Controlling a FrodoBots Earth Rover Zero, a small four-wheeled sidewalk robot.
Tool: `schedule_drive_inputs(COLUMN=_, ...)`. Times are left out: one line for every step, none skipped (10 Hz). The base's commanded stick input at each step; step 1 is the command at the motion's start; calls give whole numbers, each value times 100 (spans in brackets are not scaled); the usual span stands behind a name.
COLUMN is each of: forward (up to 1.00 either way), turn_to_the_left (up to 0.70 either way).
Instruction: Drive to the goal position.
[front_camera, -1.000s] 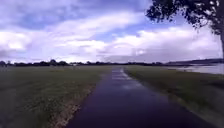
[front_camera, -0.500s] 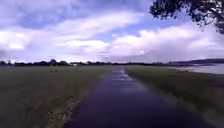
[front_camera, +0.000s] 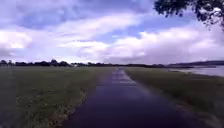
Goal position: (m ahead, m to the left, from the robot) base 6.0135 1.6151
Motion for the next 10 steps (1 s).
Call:
schedule_drive_inputs(forward=70, turn_to_the_left=12)
schedule_drive_inputs(forward=70, turn_to_the_left=13)
schedule_drive_inputs(forward=70, turn_to_the_left=13)
schedule_drive_inputs(forward=70, turn_to_the_left=0)
schedule_drive_inputs(forward=70, turn_to_the_left=0)
schedule_drive_inputs(forward=70, turn_to_the_left=0)
schedule_drive_inputs(forward=70, turn_to_the_left=0)
schedule_drive_inputs(forward=70, turn_to_the_left=0)
schedule_drive_inputs(forward=70, turn_to_the_left=0)
schedule_drive_inputs(forward=70, turn_to_the_left=0)
